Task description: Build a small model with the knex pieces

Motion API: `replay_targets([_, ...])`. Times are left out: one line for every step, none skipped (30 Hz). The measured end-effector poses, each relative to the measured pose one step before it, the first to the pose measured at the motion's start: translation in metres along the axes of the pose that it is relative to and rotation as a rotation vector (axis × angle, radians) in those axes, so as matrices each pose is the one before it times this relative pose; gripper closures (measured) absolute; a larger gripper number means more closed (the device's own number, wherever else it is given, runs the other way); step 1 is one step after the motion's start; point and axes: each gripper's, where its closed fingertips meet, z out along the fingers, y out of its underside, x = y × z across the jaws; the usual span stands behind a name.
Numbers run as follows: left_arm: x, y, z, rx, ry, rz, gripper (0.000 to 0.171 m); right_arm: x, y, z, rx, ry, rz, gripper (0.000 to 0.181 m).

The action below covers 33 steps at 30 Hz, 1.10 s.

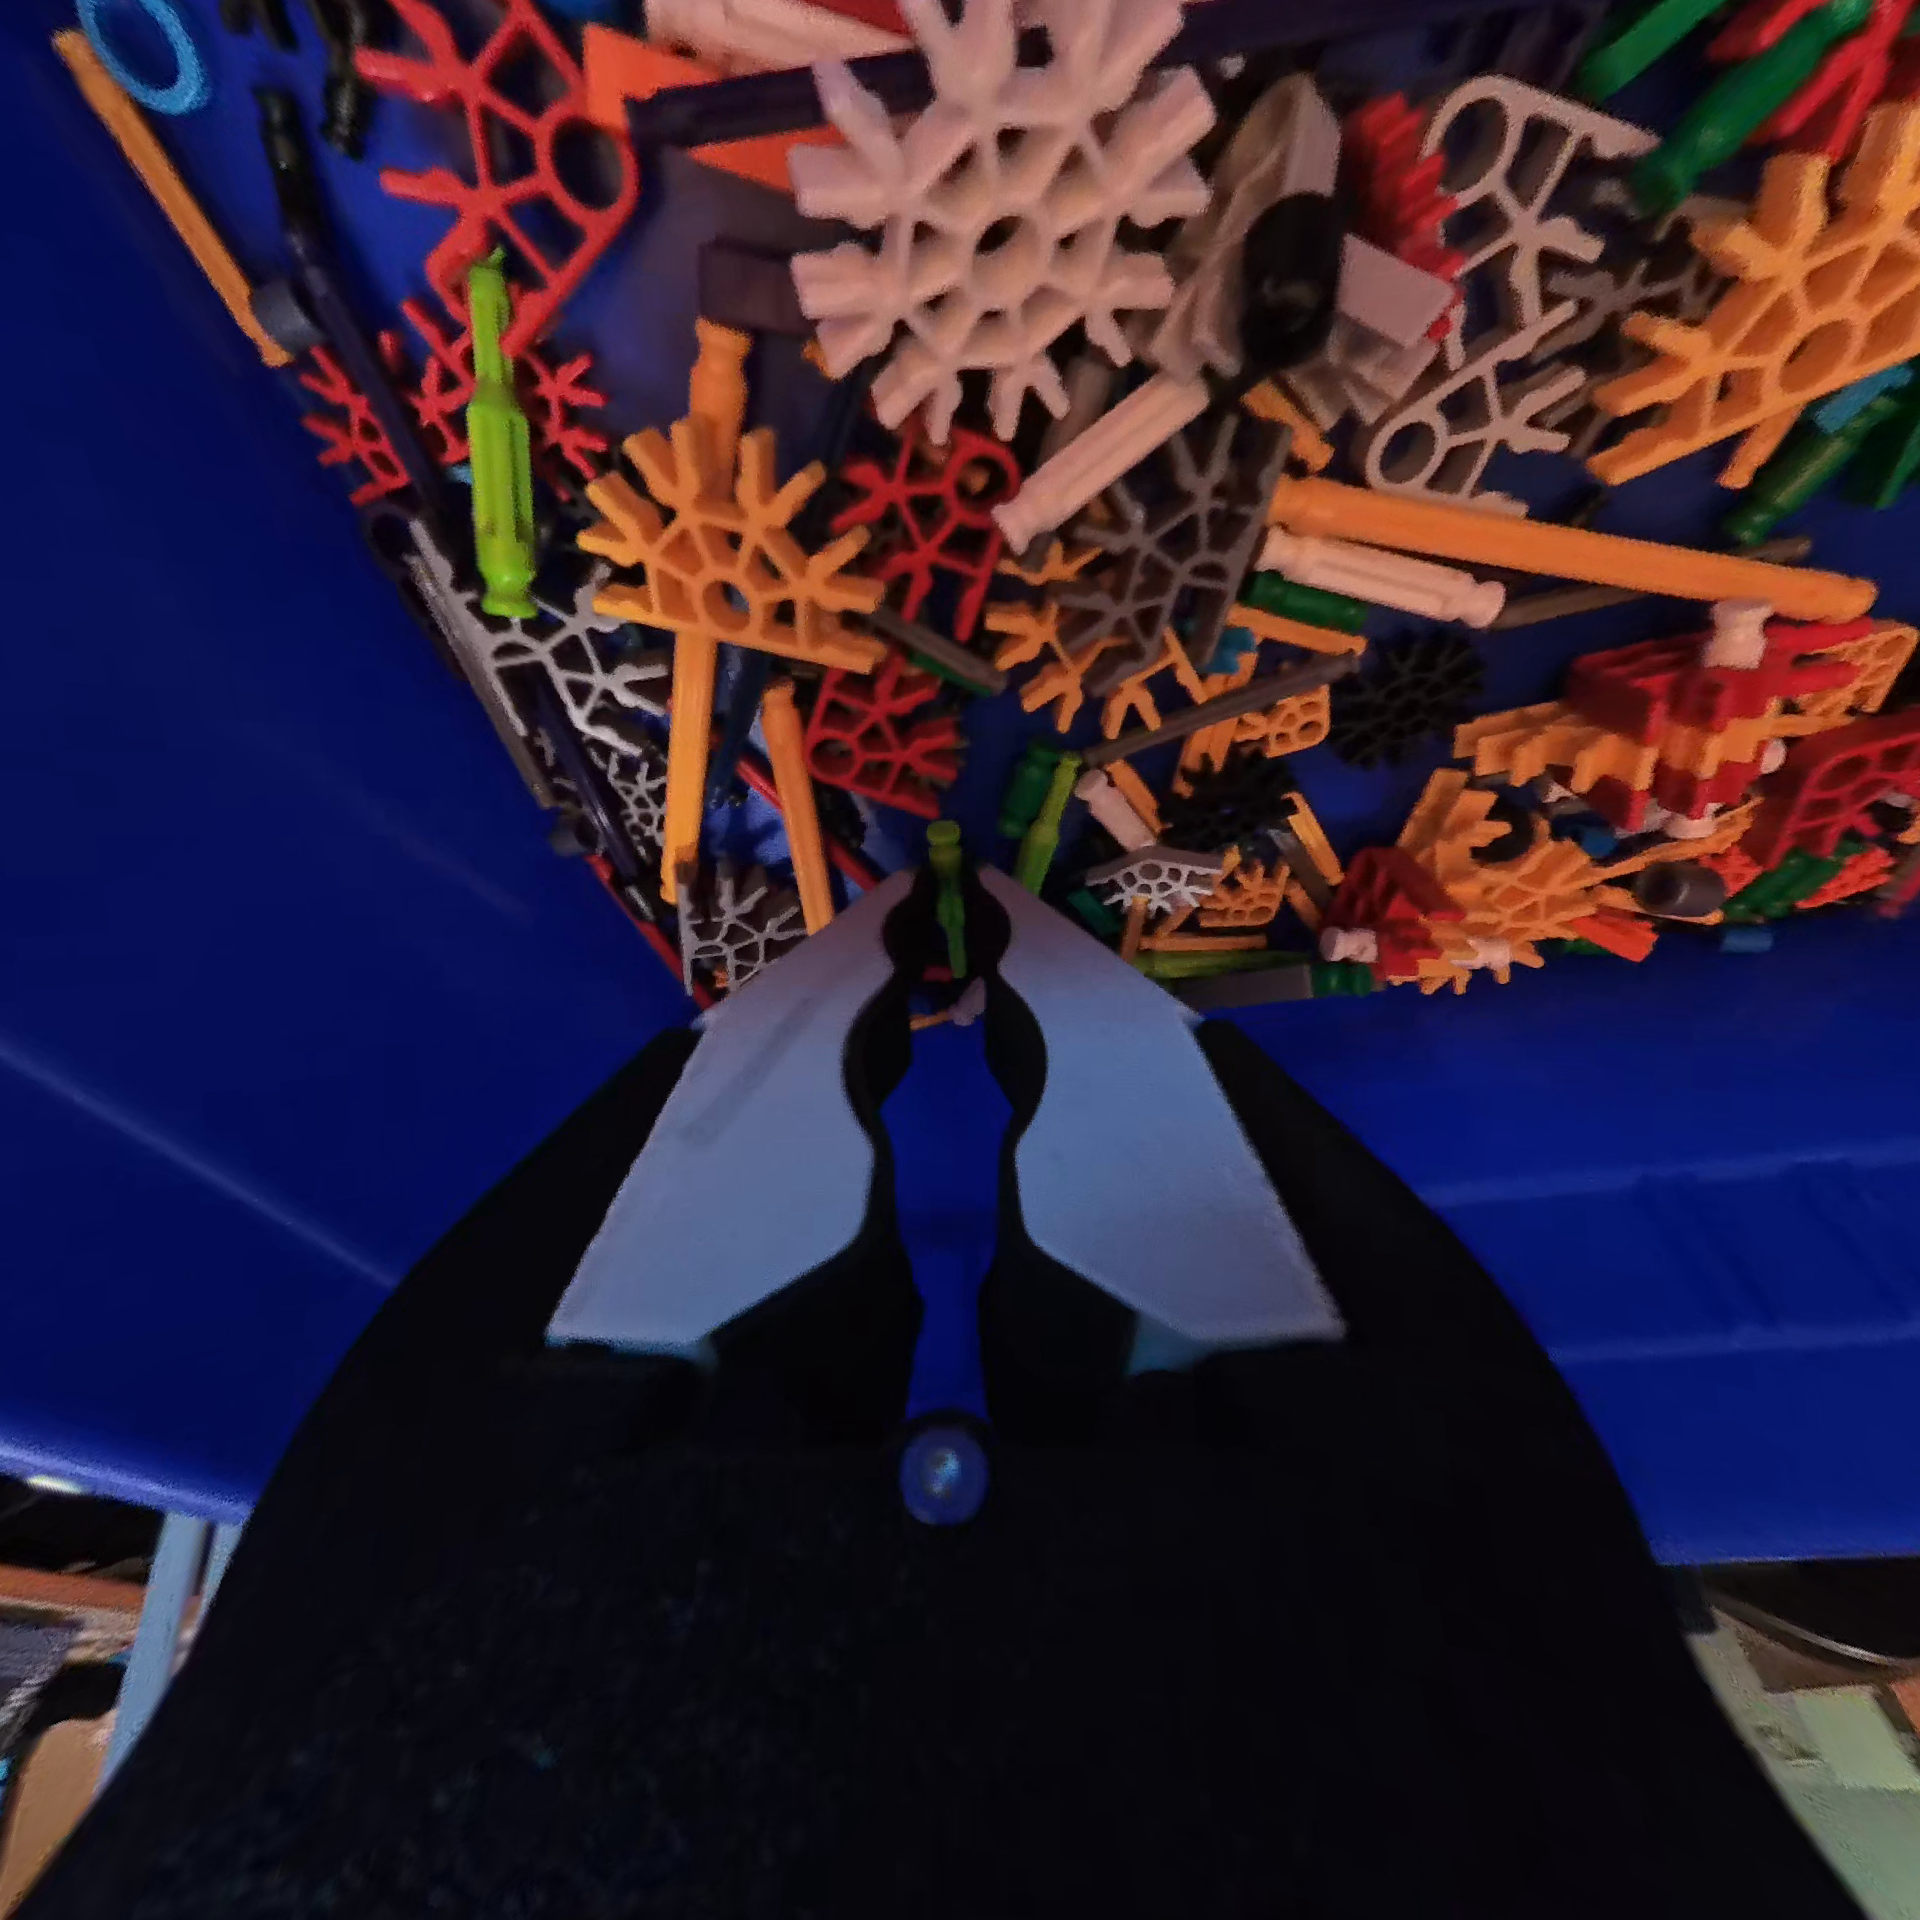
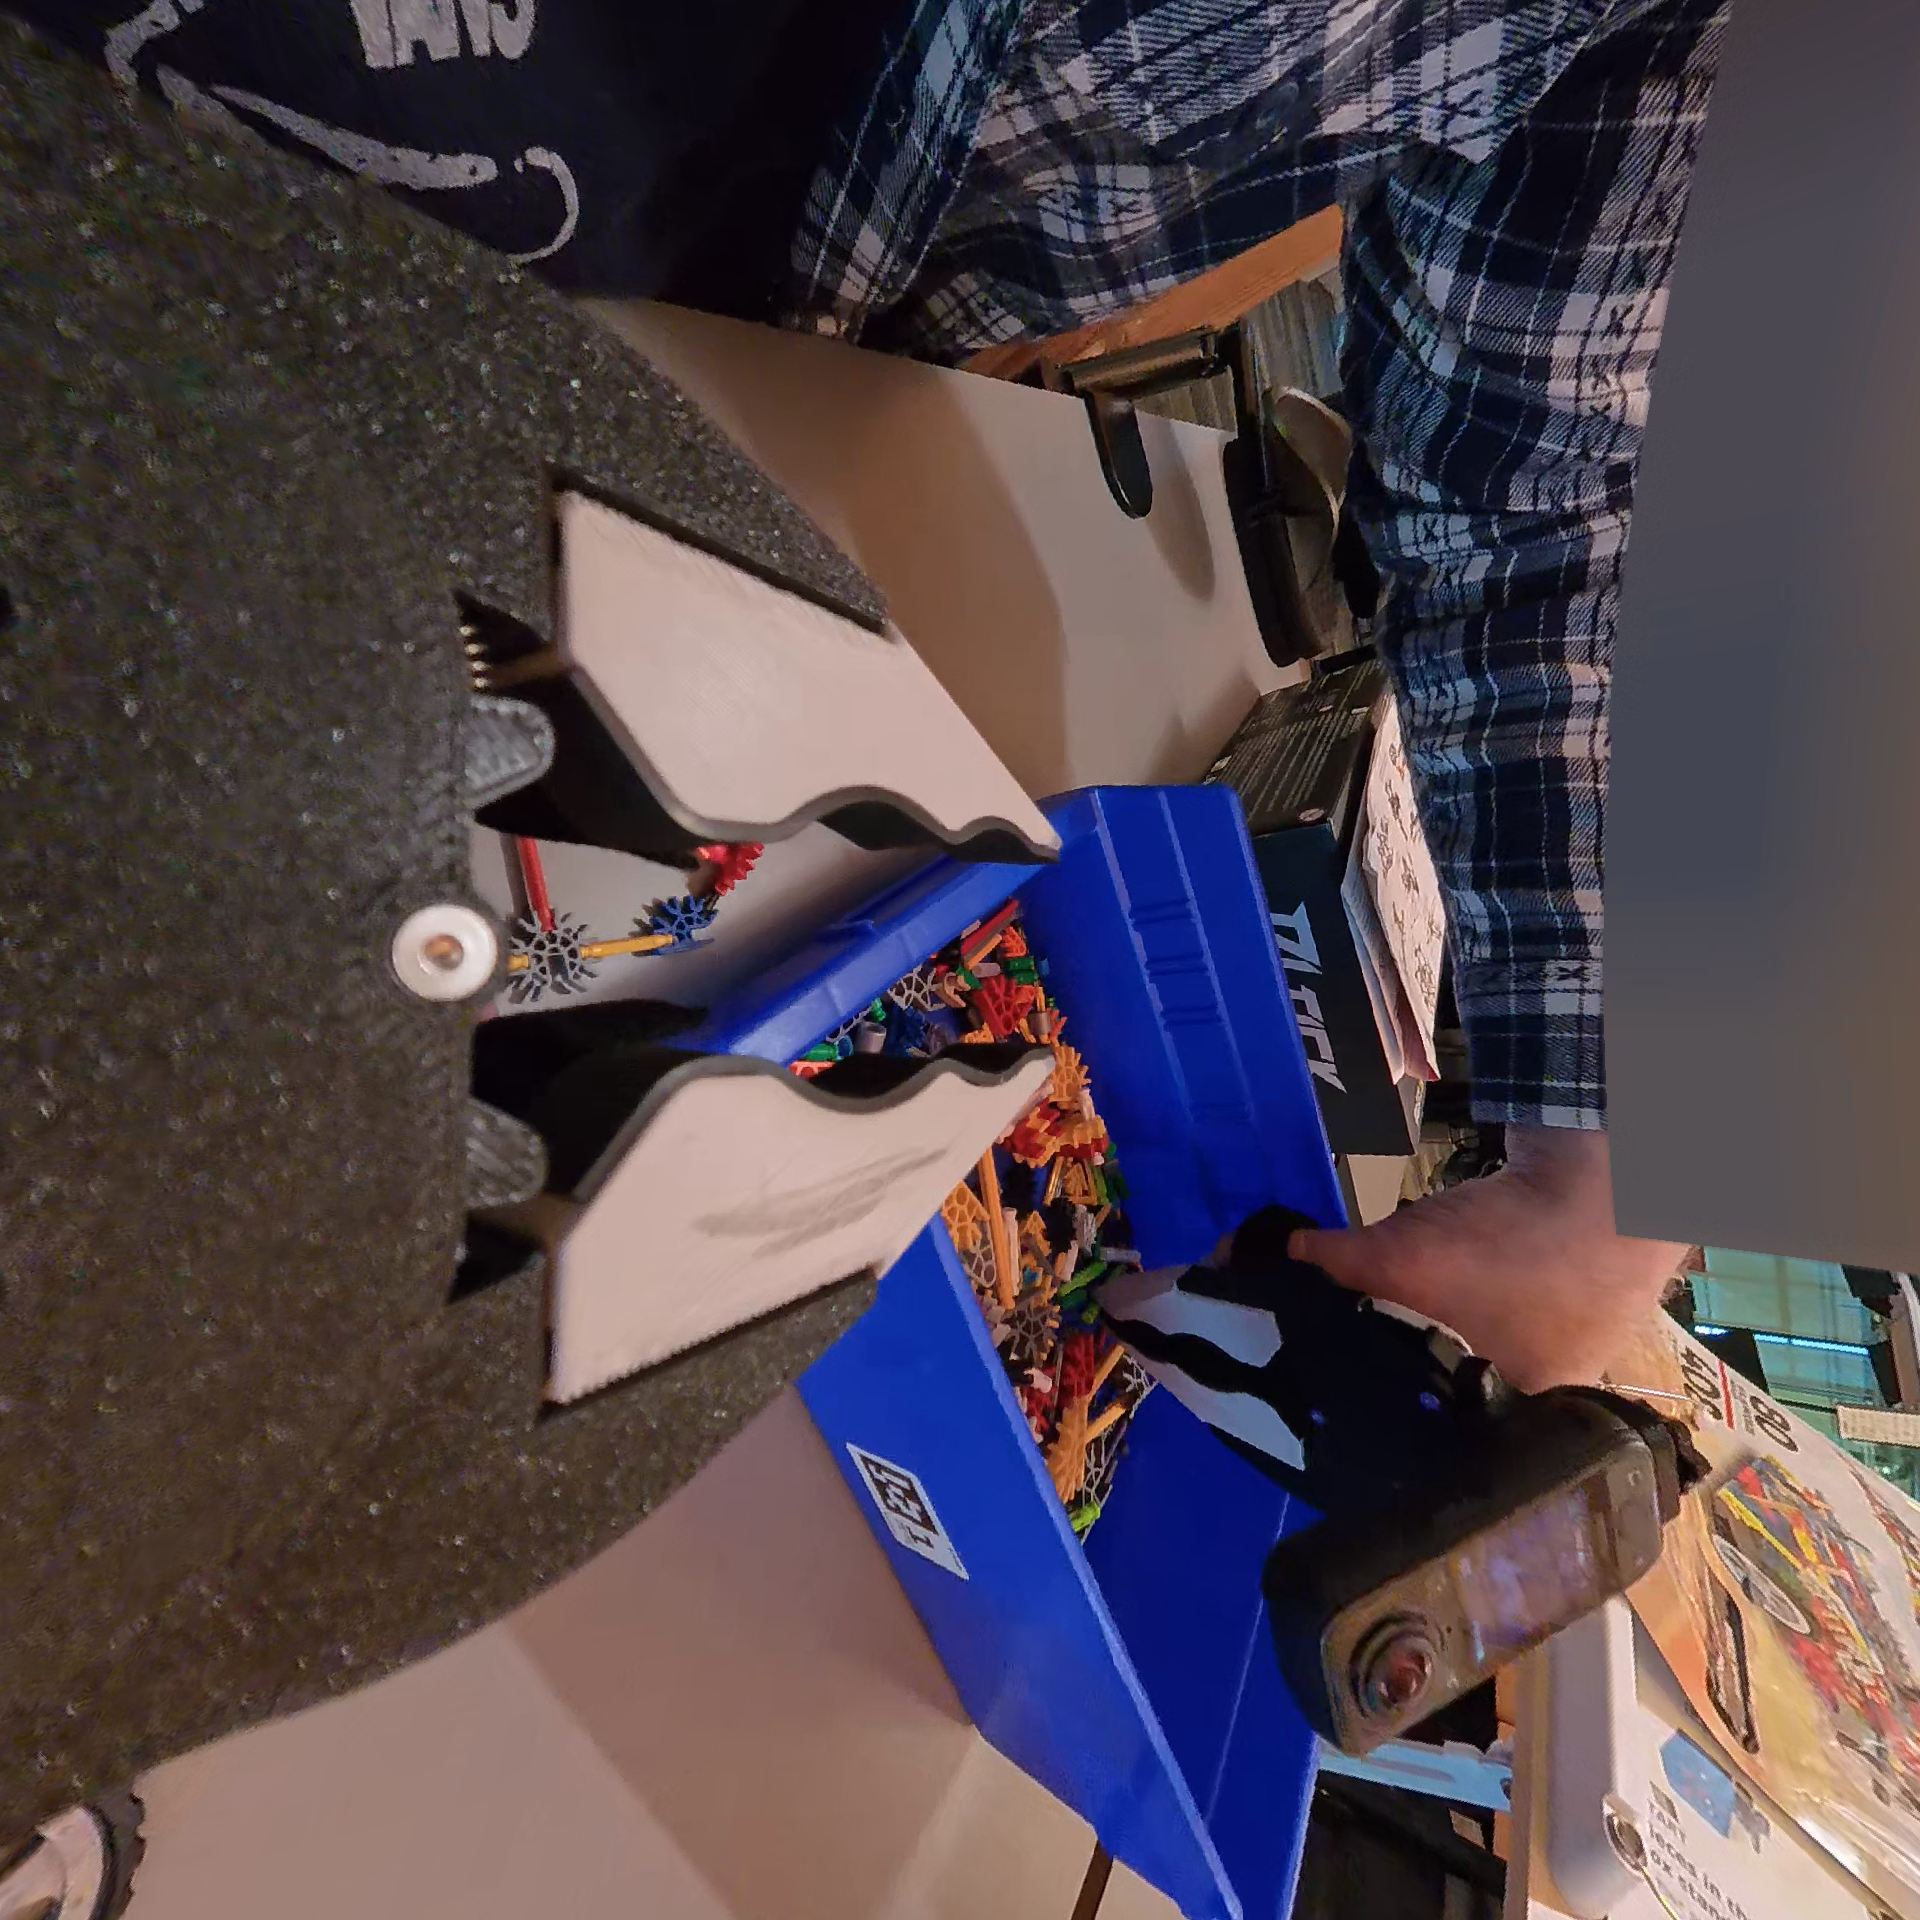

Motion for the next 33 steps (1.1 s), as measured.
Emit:
replay_targets([0.00008,0.00020,-0.00012,-0.00691,-0.0092,0.0148,0.168,-0.00008,-0.00025,-0.00019,0.0013,0.0000,0.0001,0.148])
replay_targets([-0.00001,-0.00013,-0.00023,-0.00400,-0.0054,0.0044,0.168,0.00005,-0.00013,-0.00023,0.0011,0.0000,0.0004,0.148])
replay_targets([-0.00105,-0.00118,-0.00062,0.00675,-0.0098,0.0023,0.168,0.00010,0.00006,-0.00016,-0.0003,0.0006,-0.0006,0.148])
replay_targets([-0.00098,-0.00161,-0.00136,0.01149,-0.0089,-0.0019,0.168,0.00023,-0.00004,-0.00021,-0.0002,0.0016,-0.0018,0.148])
replay_targets([-0.00169,-0.00091,-0.00224,0.01035,-0.0139,-0.0049,0.168,0.00025,-0.00025,-0.00039,0.0009,0.0027,-0.0030,0.148])
replay_targets([-0.00165,-0.00091,-0.00351,0.01321,-0.0155,-0.0064,0.168,0.00062,-0.00019,-0.00036,0.0009,0.0038,-0.0027,0.148])
replay_targets([-0.00148,-0.00179,-0.00488,0.02010,-0.0172,-0.0063,0.168,0.00055,-0.00002,-0.00029,0.0003,0.0031,-0.0006,0.148])
replay_targets([-0.00127,-0.00211,-0.00612,0.02301,-0.0181,-0.0085,0.168,0.00043,0.00010,-0.00024,0.0000,0.0020,0.0002,0.148])
replay_targets([0.00007,-0.00161,-0.00700,0.01910,-0.0144,-0.0062,0.168,0.00007,0.00011,-0.00002,-0.0007,0.0008,-0.0013,0.148])
replay_targets([-0.00033,-0.00132,-0.00788,0.01746,-0.0231,-0.0020,0.168,-0.00023,0.00021,0.00010,-0.0019,0.0015,-0.0043,0.148])
replay_targets([0.00127,-0.00301,-0.00872,0.02767,-0.0147,-0.0074,0.168,-0.00038,0.00057,0.00026,-0.0037,0.0015,-0.0064,0.148])
replay_targets([0.00251,-0.00493,-0.00927,0.03906,-0.0074,-0.0099,0.168,-0.00039,0.00055,0.00038,-0.0037,0.0021,-0.0078,0.148])
replay_targets([0.00059,-0.00424,-0.00928,0.03445,-0.0195,-0.0099,0.168,-0.00016,0.00071,0.00032,-0.0042,0.0030,-0.0073,0.148])
replay_targets([0.00010,-0.00393,-0.00916,0.03224,-0.0221,-0.0137,0.168,0.00004,0.00063,0.00028,-0.0038,0.0034,-0.0054,0.148])
replay_targets([0.00194,-0.00503,-0.00925,0.03869,-0.0126,-0.0130,0.168,0.00002,0.00021,0.00010,-0.0014,0.0025,-0.0039,0.148])
replay_targets([0.00343,-0.00551,-0.00899,0.04041,-0.0049,-0.0137,0.168,0.00002,0.00018,-0.00014,-0.0010,0.0030,-0.0038,0.148])
replay_targets([0.00267,-0.00555,-0.00854,0.03837,-0.0113,-0.0162,0.168,0.00000,-0.00015,-0.00020,0.0001,0.0036,-0.0049,0.148])
replay_targets([0.00305,-0.00554,-0.00820,0.03898,-0.0098,-0.0195,0.168,0.00006,-0.00014,-0.00018,0.0000,0.0044,-0.0061,0.148])
replay_targets([0.00508,-0.00700,-0.00820,0.05063,0.0021,-0.0213,0.168,0.00012,0.00016,0.00001,-0.0016,0.0051,-0.0065,0.148])
replay_targets([0.00431,-0.00860,-0.00801,0.06338,-0.0024,-0.0261,0.168,0.00036,0.00011,-0.00003,-0.0014,0.0056,-0.0050,0.148])
replay_targets([0.00437,-0.00775,-0.00735,0.05974,-0.0011,-0.0287,0.168,0.00064,-0.00034,-0.00016,0.0013,0.0072,-0.0047,0.148])
replay_targets([0.00650,-0.00774,-0.00672,0.06298,0.0103,-0.0247,0.168,0.00066,-0.00077,-0.00012,0.0038,0.0087,-0.0043,0.148])
replay_targets([0.00687,-0.00817,-0.00605,0.06871,0.0123,-0.0293,0.168,0.00064,-0.00026,0.00000,0.0013,0.0089,-0.0028,0.149])
replay_targets([0.00587,-0.00664,-0.00484,0.05919,0.0054,-0.0323,0.168,0.00173,0.00013,0.00055,-0.0014,0.0161,-0.0013,0.150])
replay_targets([0.00708,-0.00595,-0.00446,0.05597,0.0109,-0.0276,0.168,0.00224,0.00061,0.00099,-0.0061,0.0196,0.0041,0.150])
replay_targets([0.00850,-0.00721,-0.00387,0.06585,0.0178,-0.0317,0.168,0.00180,-0.00020,0.00097,-0.0077,0.0180,0.0078,0.149])
replay_targets([0.00805,-0.00651,-0.00284,0.06099,0.0140,-0.0336,0.168,0.00242,-0.00179,0.00027,-0.0049,0.0268,0.0053,0.149])
replay_targets([0.00876,-0.00424,-0.00158,0.04737,0.0149,-0.0272,0.168,0.00137,-0.00390,-0.00044,0.0043,0.0222,-0.0009,0.148])
replay_targets([0.00840,-0.00420,-0.00107,0.04820,0.0094,-0.0199,0.168,0.00069,-0.00439,-0.00033,0.0056,0.0162,0.0001,0.149])
replay_targets([0.00881,-0.00451,-0.00067,0.04753,0.0127,-0.0191,0.168,0.00127,-0.00283,0.00058,-0.0058,0.0147,0.0112,0.149])
replay_targets([0.00947,-0.00480,-0.00004,0.04794,0.0182,-0.0235,0.168,0.00031,-0.00291,0.00133,-0.0048,0.0034,0.0199,0.148])
replay_targets([0.01053,-0.00467,0.00059,0.04453,0.0231,-0.0231,0.168,-0.00102,-0.00402,0.00134,0.0070,-0.0075,0.0224,0.148])
replay_targets([0.01029,-0.00429,0.00179,0.03806,0.0159,-0.0081,0.169,-0.00002,-0.00367,0.00166,0.0060,-0.0029,0.0220,0.149])
